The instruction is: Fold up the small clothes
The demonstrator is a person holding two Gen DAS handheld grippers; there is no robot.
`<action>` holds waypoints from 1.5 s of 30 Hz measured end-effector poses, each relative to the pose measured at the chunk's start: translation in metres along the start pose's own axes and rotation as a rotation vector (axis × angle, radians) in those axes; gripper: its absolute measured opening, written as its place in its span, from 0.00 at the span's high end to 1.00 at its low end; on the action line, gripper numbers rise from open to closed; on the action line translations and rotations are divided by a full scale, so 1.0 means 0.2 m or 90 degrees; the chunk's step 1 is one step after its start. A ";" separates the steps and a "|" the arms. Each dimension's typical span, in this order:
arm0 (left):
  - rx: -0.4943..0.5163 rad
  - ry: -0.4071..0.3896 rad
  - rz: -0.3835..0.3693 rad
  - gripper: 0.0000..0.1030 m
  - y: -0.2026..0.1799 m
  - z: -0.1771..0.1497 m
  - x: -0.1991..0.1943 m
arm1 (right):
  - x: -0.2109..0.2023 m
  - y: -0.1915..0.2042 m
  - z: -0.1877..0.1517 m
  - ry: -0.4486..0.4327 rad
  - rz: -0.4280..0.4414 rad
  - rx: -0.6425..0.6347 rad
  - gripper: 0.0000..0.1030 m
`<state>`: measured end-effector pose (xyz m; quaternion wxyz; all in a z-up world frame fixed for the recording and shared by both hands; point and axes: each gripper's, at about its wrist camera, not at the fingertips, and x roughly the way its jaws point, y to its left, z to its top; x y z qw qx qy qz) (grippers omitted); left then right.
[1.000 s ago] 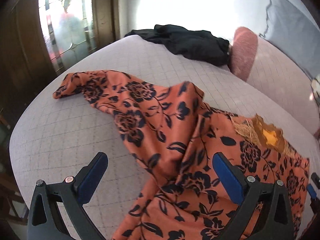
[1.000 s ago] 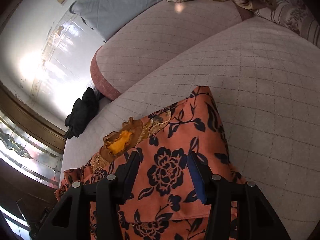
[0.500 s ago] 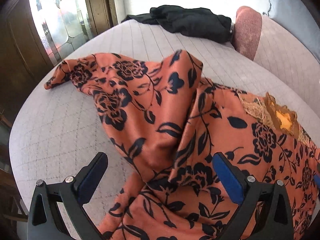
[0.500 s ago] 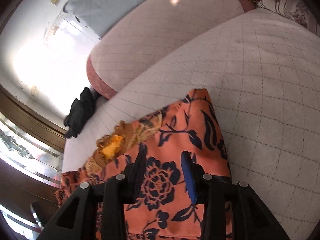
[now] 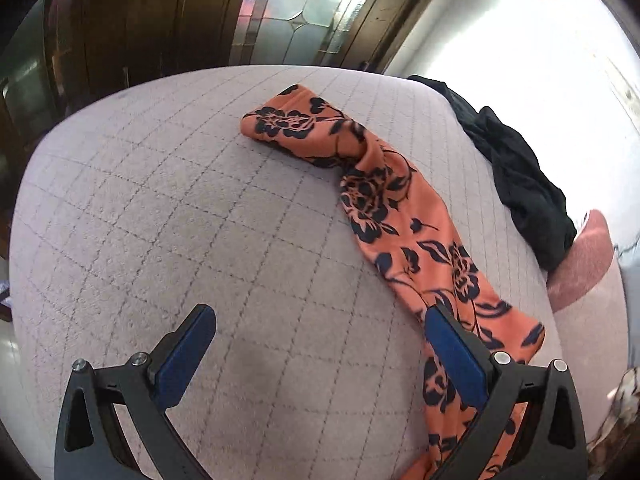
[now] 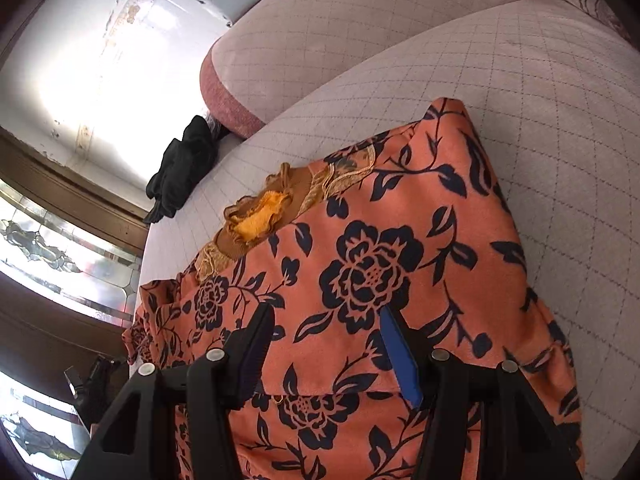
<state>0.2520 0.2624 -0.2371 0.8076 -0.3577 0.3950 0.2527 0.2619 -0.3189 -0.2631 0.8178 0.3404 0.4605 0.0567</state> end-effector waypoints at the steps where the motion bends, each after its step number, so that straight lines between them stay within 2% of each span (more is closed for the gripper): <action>1: -0.016 0.000 -0.010 0.00 0.02 0.04 0.02 | 0.01 0.02 -0.01 0.003 0.001 -0.007 0.42; 3: -0.036 -0.008 -0.031 0.00 0.06 0.12 0.05 | 0.04 0.05 -0.03 0.008 -0.001 -0.023 0.42; 6: -0.054 0.018 -0.046 0.00 0.09 0.23 0.14 | 0.06 0.07 -0.05 0.017 -0.008 -0.039 0.42; 9: -0.068 0.002 -0.056 0.00 0.09 0.32 0.17 | 0.09 0.08 -0.05 0.019 -0.013 -0.046 0.42; 12: -0.081 0.010 -0.099 0.00 0.09 0.40 0.20 | 0.11 0.08 -0.04 0.018 -0.015 -0.045 0.42; 17: -0.168 0.053 -0.164 0.00 0.10 0.49 0.31 | 0.17 0.10 -0.05 0.028 -0.019 -0.056 0.42; 20: -0.163 0.044 -0.154 0.00 0.06 0.51 0.33 | 0.18 0.13 -0.06 0.022 -0.038 -0.089 0.42; 22: -0.145 0.034 -0.147 0.14 0.02 0.53 0.34 | 0.18 0.14 -0.06 0.022 -0.041 -0.103 0.42; 24: -0.132 0.041 -0.152 0.54 -0.01 0.54 0.37 | 0.19 0.14 -0.06 0.022 -0.037 -0.100 0.42; 26: -0.110 0.043 -0.142 0.73 -0.03 0.55 0.40 | 0.19 0.13 -0.05 0.022 -0.033 -0.094 0.42; 29: -0.072 0.013 -0.126 0.91 -0.07 0.55 0.38 | 0.18 0.13 -0.05 0.021 -0.031 -0.095 0.42; 31: -0.050 -0.004 -0.122 0.91 -0.12 0.55 0.34 | 0.16 0.13 -0.04 0.013 -0.029 -0.088 0.42; 33: -0.008 -0.016 -0.135 0.91 -0.22 0.52 0.24 | 0.13 0.12 -0.02 0.003 -0.023 -0.081 0.42; 35: 0.065 -0.033 -0.145 0.92 -0.38 0.46 0.09 | 0.08 0.12 0.00 -0.017 -0.021 -0.072 0.42; 38: 0.190 -0.060 -0.192 0.92 -0.66 0.27 -0.18 | -0.01 0.09 0.04 -0.051 -0.012 -0.051 0.42; 40: 0.294 -0.075 -0.216 0.92 -0.87 0.06 -0.35 | -0.08 0.07 0.07 -0.075 -0.006 -0.034 0.42; 42: 0.399 -0.081 -0.251 0.92 -1.05 -0.21 -0.50 | -0.15 0.03 0.10 -0.097 -0.003 -0.016 0.42; 45: 0.563 -0.051 -0.311 0.90 -1.25 -0.67 -0.66 | -0.24 -0.03 0.15 -0.128 -0.002 0.014 0.42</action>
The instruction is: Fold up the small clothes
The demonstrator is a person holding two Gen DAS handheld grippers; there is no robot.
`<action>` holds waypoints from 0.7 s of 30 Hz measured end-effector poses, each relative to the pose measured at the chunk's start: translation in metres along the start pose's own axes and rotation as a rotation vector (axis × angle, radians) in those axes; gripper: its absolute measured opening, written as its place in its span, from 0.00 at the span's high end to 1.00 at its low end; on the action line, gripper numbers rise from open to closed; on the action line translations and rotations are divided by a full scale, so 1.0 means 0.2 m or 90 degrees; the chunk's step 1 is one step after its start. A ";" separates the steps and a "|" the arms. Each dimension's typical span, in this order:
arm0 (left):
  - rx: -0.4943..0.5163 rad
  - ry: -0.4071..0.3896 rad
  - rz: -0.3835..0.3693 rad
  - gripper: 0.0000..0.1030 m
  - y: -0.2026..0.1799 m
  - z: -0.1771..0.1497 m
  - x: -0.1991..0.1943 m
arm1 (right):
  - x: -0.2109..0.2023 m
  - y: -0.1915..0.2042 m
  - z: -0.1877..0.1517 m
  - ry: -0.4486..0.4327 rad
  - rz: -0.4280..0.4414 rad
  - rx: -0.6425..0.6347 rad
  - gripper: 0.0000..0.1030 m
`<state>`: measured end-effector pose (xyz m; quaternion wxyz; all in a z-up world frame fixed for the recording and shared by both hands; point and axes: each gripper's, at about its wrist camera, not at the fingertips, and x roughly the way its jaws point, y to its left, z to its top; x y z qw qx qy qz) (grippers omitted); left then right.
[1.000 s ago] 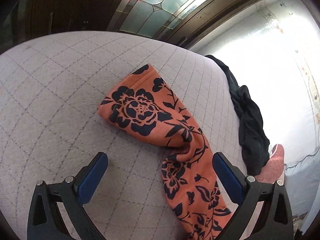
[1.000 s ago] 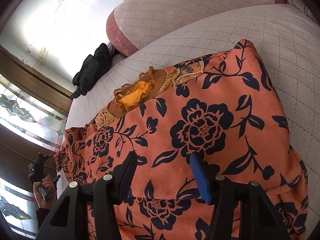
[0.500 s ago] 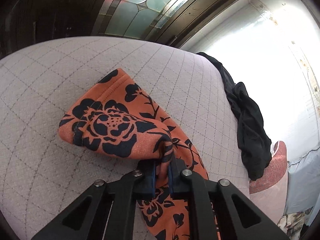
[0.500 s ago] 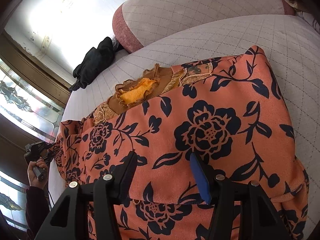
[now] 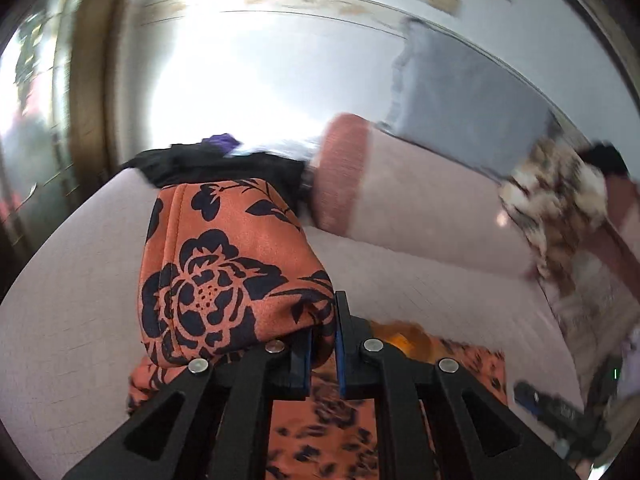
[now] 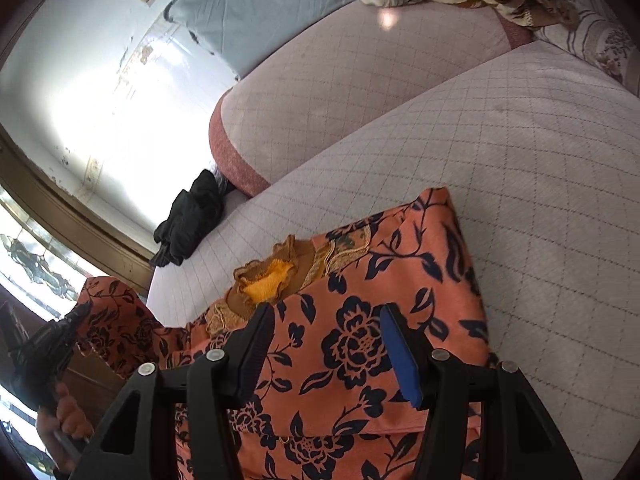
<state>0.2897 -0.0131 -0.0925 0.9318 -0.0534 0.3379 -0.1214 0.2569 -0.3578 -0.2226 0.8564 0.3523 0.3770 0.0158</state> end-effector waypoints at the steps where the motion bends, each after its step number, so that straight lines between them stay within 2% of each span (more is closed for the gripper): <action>1: 0.043 0.019 -0.022 0.86 -0.15 -0.06 0.01 | -0.02 -0.03 0.02 -0.009 0.000 0.011 0.42; 2: 0.080 0.039 -0.040 0.70 -0.27 -0.11 0.02 | -0.05 -0.06 0.04 -0.017 0.002 0.023 0.42; 3: 0.115 0.056 -0.048 0.43 -0.37 -0.17 0.03 | -0.07 -0.09 0.06 -0.023 0.003 0.036 0.42; 4: 0.146 0.063 -0.038 0.32 -0.44 -0.22 0.02 | -0.08 -0.12 0.07 -0.025 0.006 0.050 0.42; 5: 0.168 0.052 -0.020 0.25 -0.50 -0.27 -0.03 | -0.09 -0.15 0.09 -0.026 0.011 0.063 0.42; 8: 0.173 0.008 0.008 0.24 -0.43 -0.31 -0.13 | -0.13 -0.23 0.11 -0.036 0.018 0.102 0.35; 10: 0.121 -0.011 0.030 0.17 -0.26 -0.27 -0.16 | -0.14 -0.25 0.12 -0.037 0.021 0.115 0.35; 12: 0.047 -0.017 0.077 0.14 -0.04 -0.24 -0.13 | -0.12 -0.24 0.11 -0.031 0.024 0.110 0.35; 16: -0.084 0.037 0.187 0.14 0.35 -0.25 0.04 | -0.04 -0.16 0.09 0.015 0.018 0.071 0.35; 19: -0.168 0.089 0.221 0.14 0.58 -0.31 0.14 | 0.08 -0.14 0.06 0.058 0.017 0.061 0.35; 21: -0.189 0.115 0.244 0.14 0.66 -0.33 0.20 | 0.17 -0.14 0.05 0.085 0.021 0.063 0.35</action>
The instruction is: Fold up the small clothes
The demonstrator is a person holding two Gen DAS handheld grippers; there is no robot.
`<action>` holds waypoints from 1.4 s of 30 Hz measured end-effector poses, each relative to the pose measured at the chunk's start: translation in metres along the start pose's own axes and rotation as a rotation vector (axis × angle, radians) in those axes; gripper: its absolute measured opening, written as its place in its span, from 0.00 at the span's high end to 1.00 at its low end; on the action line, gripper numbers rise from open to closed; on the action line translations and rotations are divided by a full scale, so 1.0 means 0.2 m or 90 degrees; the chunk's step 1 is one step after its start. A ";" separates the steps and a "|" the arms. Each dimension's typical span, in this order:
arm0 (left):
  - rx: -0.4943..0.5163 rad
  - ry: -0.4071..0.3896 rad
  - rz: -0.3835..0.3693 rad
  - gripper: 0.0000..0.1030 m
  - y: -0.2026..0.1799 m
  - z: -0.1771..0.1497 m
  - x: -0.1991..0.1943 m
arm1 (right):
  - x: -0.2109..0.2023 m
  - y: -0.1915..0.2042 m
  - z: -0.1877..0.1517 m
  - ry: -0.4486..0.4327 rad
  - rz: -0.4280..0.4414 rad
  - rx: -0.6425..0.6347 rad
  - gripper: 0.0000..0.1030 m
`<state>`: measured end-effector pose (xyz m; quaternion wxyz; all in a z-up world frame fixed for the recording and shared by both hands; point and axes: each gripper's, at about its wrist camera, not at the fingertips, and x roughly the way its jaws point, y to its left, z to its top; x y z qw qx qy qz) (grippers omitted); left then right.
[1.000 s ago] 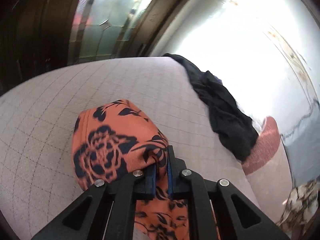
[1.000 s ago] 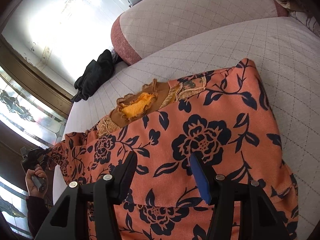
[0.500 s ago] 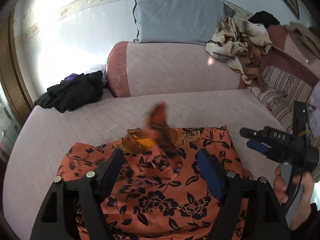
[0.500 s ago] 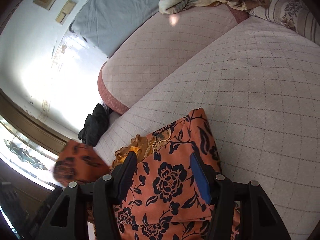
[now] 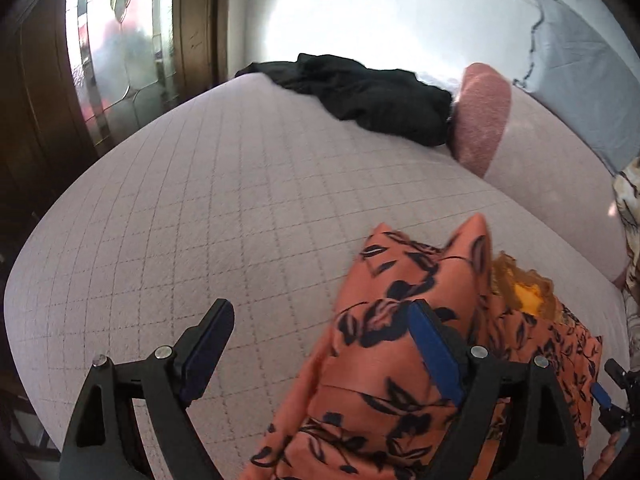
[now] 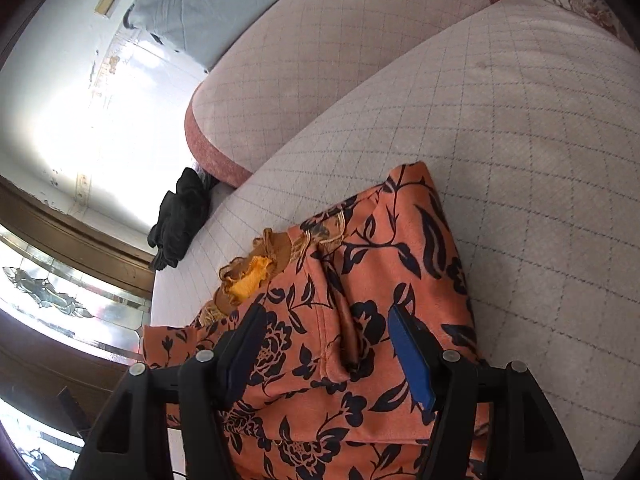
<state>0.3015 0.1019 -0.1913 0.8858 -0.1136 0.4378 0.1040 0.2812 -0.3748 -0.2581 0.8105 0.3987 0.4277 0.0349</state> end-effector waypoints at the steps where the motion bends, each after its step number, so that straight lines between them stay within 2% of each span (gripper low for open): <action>1: -0.003 0.006 0.009 0.14 0.02 0.00 0.03 | 0.05 -0.01 0.00 0.015 0.004 0.006 0.35; 4: 0.009 0.012 0.043 0.14 0.04 -0.01 0.08 | 0.19 -0.03 -0.02 0.050 -0.007 0.022 0.36; 7: 0.041 0.038 0.096 0.14 0.02 -0.02 0.17 | 0.24 0.03 -0.05 0.037 -0.031 -0.021 0.39; 9: 0.047 0.056 0.113 0.14 0.02 -0.02 0.22 | 0.29 0.11 -0.09 0.065 -0.019 -0.061 0.63; 10: 0.046 0.061 0.113 0.14 0.02 -0.02 0.24 | 0.31 0.14 -0.11 0.073 -0.027 -0.084 0.71; 12: 0.048 0.064 0.115 0.14 0.01 -0.03 0.25 | 0.32 0.21 -0.17 0.044 -0.074 -0.140 0.81; 13: 0.051 0.063 0.120 0.14 0.01 -0.03 0.25 | 0.31 0.24 -0.18 0.026 -0.086 -0.164 0.82; 17: 0.052 0.066 0.115 0.14 0.00 -0.03 0.24 | 0.15 0.29 -0.16 -0.047 -0.103 -0.184 0.83; 20: 0.052 0.069 0.111 0.14 -0.01 -0.04 0.23 | 0.00 0.23 -0.10 -0.096 -0.152 -0.167 0.83; 22: 0.061 0.068 0.114 0.14 -0.04 -0.05 0.23 | -0.04 0.13 -0.04 -0.069 -0.165 -0.129 0.83; 25: 0.099 0.055 0.125 0.14 -0.12 -0.07 0.23 | 0.04 -0.04 0.00 0.059 -0.173 -0.062 0.80; 26: 0.117 0.043 0.140 0.14 -0.16 -0.08 0.23 | 0.05 -0.08 0.01 0.077 -0.169 -0.042 0.79; 28: 0.157 0.015 0.171 0.14 -0.22 -0.09 0.21 | 0.01 -0.12 0.06 0.076 -0.144 -0.008 0.79; 29: 0.174 0.006 0.186 0.14 -0.24 -0.10 0.22 | -0.03 -0.12 0.09 0.061 -0.146 0.004 0.78; 32: 0.191 -0.020 0.201 0.14 -0.28 -0.10 0.19 | -0.19 -0.11 0.15 -0.049 -0.186 0.003 0.76; 33: 0.187 -0.046 0.187 0.14 -0.29 -0.09 0.15 | -0.22 -0.10 0.16 -0.080 -0.182 0.001 0.76; 34: 0.182 -0.074 0.169 0.14 -0.31 -0.08 0.11 | -0.23 -0.09 0.16 -0.090 -0.154 -0.005 0.76; 37: 0.191 -0.136 0.138 0.14 -0.38 -0.06 0.05 | -0.14 -0.01 0.16 -0.057 -0.062 -0.027 0.76; 38: 0.204 -0.140 0.131 0.14 -0.41 -0.06 0.07 | -0.11 0.02 0.16 -0.053 -0.044 -0.038 0.76; 40: 0.242 -0.122 0.125 0.14 -0.47 -0.09 0.15 | -0.03 0.07 0.14 -0.044 -0.045 -0.064 0.76; 42: 0.279 -0.059 0.141 0.14 -0.52 -0.12 0.28 | 0.06 0.08 0.12 -0.032 -0.081 -0.070 0.76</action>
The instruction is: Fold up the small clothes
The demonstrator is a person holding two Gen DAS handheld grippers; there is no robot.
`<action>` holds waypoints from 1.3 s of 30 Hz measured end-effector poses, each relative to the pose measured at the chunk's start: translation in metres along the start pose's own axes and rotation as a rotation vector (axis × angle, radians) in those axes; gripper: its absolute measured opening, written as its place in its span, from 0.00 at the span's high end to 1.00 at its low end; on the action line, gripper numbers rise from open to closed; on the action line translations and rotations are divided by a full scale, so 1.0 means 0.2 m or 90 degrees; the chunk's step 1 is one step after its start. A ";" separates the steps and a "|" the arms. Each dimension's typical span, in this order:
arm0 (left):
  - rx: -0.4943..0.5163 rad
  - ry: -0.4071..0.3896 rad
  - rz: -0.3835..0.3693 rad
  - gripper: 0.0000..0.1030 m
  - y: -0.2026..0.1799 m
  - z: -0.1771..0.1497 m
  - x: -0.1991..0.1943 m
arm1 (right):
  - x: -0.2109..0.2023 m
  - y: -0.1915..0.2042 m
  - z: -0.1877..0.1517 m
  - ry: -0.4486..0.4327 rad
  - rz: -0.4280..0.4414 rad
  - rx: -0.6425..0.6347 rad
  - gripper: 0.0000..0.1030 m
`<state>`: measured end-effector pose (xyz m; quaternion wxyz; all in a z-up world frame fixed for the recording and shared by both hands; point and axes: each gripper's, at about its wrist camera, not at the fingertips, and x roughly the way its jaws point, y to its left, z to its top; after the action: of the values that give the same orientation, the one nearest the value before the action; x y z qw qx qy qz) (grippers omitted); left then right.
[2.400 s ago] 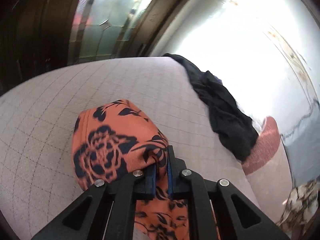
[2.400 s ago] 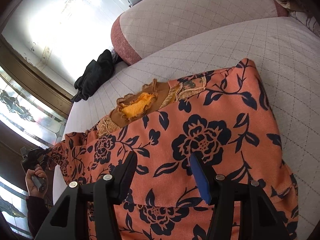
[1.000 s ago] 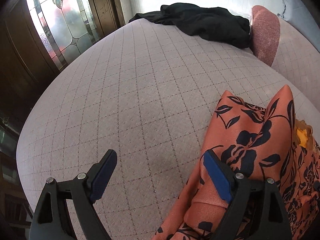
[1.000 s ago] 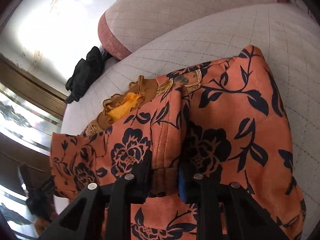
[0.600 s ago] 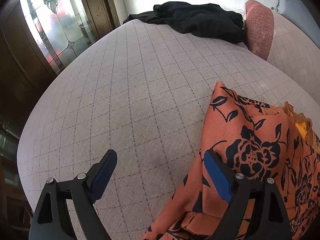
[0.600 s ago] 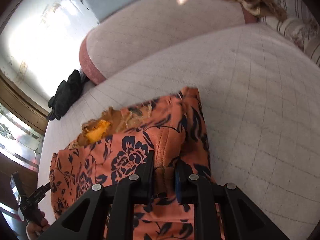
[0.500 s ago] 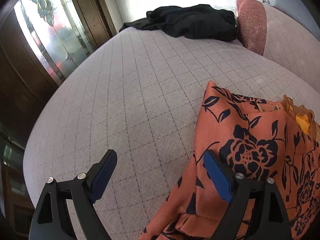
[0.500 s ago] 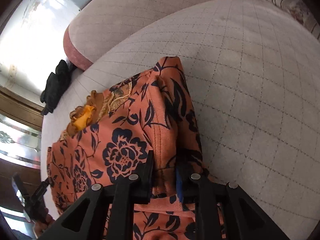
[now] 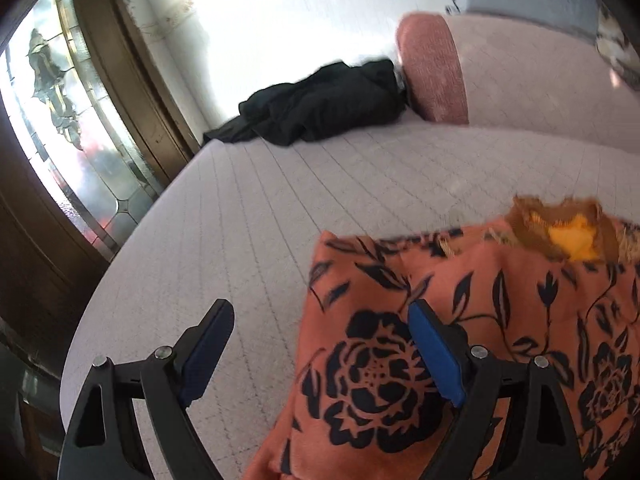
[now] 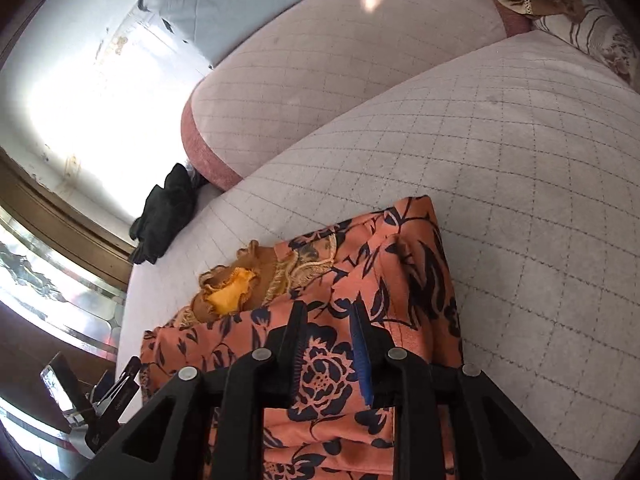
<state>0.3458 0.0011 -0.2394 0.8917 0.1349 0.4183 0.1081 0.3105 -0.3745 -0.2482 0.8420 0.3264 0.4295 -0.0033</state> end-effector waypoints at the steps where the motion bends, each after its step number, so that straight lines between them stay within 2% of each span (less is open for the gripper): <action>1: 0.010 0.040 0.009 0.14 -0.02 -0.02 0.06 | 0.04 -0.02 -0.01 0.011 -0.033 0.006 0.76; 2: -0.002 0.050 0.003 0.13 -0.02 -0.03 0.08 | 0.08 -0.06 -0.02 0.028 -0.072 0.016 0.78; 3: -0.024 0.042 -0.007 0.12 0.01 -0.02 0.07 | 0.12 -0.10 -0.03 0.046 -0.075 0.029 0.78; 5: -0.054 0.063 -0.036 0.12 0.07 0.01 0.06 | 0.10 -0.14 -0.03 0.046 -0.050 0.052 0.78; 7: -0.104 0.049 -0.063 0.12 0.14 0.01 0.03 | 0.06 -0.11 -0.04 0.062 -0.048 0.047 0.77; 9: -0.136 0.043 -0.070 0.12 0.19 0.02 0.02 | 0.01 -0.07 -0.07 0.048 -0.007 0.023 0.76; 10: -0.143 0.045 -0.074 0.12 0.20 0.02 0.02 | 0.01 -0.04 -0.08 0.059 0.007 0.008 0.76; 11: -0.146 0.047 -0.074 0.12 0.20 0.02 0.03 | 0.04 -0.01 -0.09 0.085 0.021 -0.006 0.76; 14: -0.134 0.053 -0.059 0.12 0.19 0.01 0.04 | 0.19 0.04 -0.18 0.253 0.024 -0.069 0.75; 15: -0.128 0.051 -0.058 0.12 0.18 0.01 0.03 | 0.17 0.05 -0.19 0.239 0.025 -0.100 0.76; 16: -0.121 0.045 -0.056 0.12 0.18 0.01 0.01 | 0.15 0.06 -0.18 0.250 0.022 -0.119 0.76; 18: -0.104 0.027 -0.056 0.12 0.15 0.02 -0.04 | 0.12 0.04 -0.16 0.273 0.026 -0.101 0.76; 19: -0.095 0.015 -0.059 0.12 0.13 0.02 -0.07 | 0.11 0.01 -0.14 0.265 0.034 -0.085 0.76; 21: -0.076 -0.009 -0.081 0.12 0.09 0.03 -0.13 | 0.07 -0.04 -0.08 0.206 0.026 -0.067 0.76; 24: -0.032 -0.040 -0.128 0.12 -0.02 0.02 -0.21 | 0.02 -0.14 0.00 0.116 0.030 0.011 0.75; 26: 0.004 -0.042 -0.143 0.12 -0.10 0.01 -0.22 | 0.04 -0.20 0.02 0.085 0.004 0.028 0.72; 28: 0.040 -0.011 -0.134 0.11 -0.17 -0.01 -0.16 | 0.08 -0.26 0.02 0.099 0.023 0.063 0.72; 30: 0.072 0.054 -0.115 0.10 -0.23 -0.04 -0.06 | 0.06 -0.27 0.02 0.096 0.029 0.078 0.72; 35: 0.020 0.040 -0.151 0.08 -0.16 -0.02 -0.10 | 0.02 -0.17 0.02 0.081 0.061 0.039 0.72; 37: -0.005 0.015 -0.146 0.08 -0.12 0.00 -0.11 | 0.06 -0.11 0.01 0.090 0.075 0.024 0.72; 39: -0.027 0.002 -0.128 0.08 -0.06 0.03 -0.11 | 0.10 -0.05 -0.02 0.106 0.058 -0.010 0.72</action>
<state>0.3381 -0.0178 -0.2235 0.9001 0.0732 0.4287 0.0275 0.3176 -0.3742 -0.2706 0.8052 0.3381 0.4827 0.0655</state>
